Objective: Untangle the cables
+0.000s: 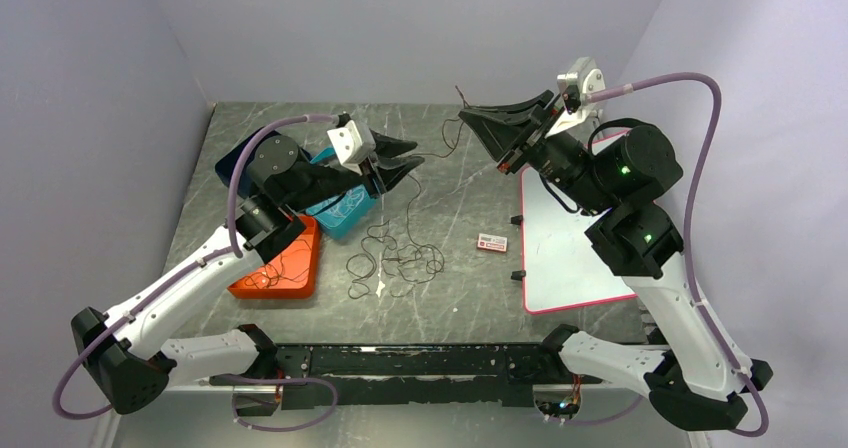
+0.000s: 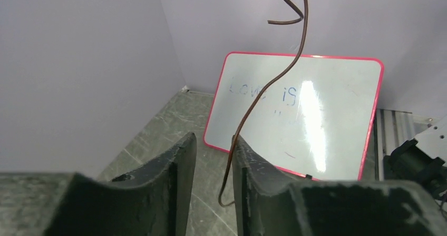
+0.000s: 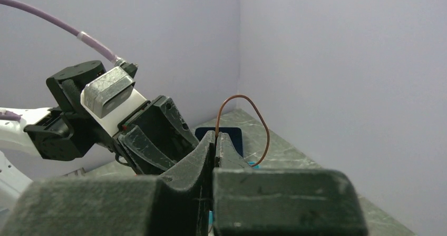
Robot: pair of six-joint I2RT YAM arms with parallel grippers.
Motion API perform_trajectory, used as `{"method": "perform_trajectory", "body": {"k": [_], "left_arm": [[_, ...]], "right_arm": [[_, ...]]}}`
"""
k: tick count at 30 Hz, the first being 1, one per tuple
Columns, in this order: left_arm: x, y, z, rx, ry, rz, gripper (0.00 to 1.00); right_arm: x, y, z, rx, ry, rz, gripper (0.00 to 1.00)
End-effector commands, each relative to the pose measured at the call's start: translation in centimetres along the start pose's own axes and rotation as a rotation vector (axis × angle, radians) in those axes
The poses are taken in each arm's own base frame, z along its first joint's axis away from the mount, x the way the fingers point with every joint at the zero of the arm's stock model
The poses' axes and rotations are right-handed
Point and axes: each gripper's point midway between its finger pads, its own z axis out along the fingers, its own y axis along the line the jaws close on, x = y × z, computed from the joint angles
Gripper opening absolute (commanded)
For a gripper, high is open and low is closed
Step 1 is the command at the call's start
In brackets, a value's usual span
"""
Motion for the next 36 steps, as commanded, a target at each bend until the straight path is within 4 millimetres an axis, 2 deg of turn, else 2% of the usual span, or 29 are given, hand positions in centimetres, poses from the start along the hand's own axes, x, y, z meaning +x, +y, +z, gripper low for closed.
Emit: {"method": "perform_trajectory", "body": {"k": [1, 7, 13, 16, 20, 22, 30, 36], "left_arm": [[-1.7, -0.3, -0.1, 0.028, -0.044, 0.022, 0.30], [-1.4, -0.3, -0.6, 0.009, -0.033, 0.003, 0.09], [-0.9, 0.5, -1.1, -0.053, 0.014, -0.042, 0.07], [-0.4, 1.4, -1.3, -0.090, 0.063, -0.076, 0.07], [0.0, 4.0, -2.2, -0.181, 0.103, -0.109, 0.07], [-0.1, 5.4, -2.7, -0.220, 0.111, -0.114, 0.07], [-0.7, 11.2, -4.7, -0.400, 0.174, -0.118, 0.07], [0.2, 15.9, -6.7, -0.548, 0.274, -0.109, 0.07]], "right_arm": [[-1.1, 0.2, -0.2, -0.008, -0.034, -0.001, 0.00], [-0.6, -0.5, -0.2, 0.027, -0.025, -0.001, 0.00], [1.6, -2.6, -0.1, 0.140, 0.028, 0.011, 0.00], [2.8, -3.7, -0.4, 0.203, 0.058, 0.017, 0.08], [4.1, -4.5, -0.9, 0.253, 0.090, 0.018, 0.30], [4.5, -4.7, -1.2, 0.266, 0.103, 0.016, 0.35], [5.7, -5.5, -2.2, 0.316, 0.137, -0.001, 0.44], [7.0, -5.6, -2.8, 0.326, 0.172, 0.001, 0.45]]}}
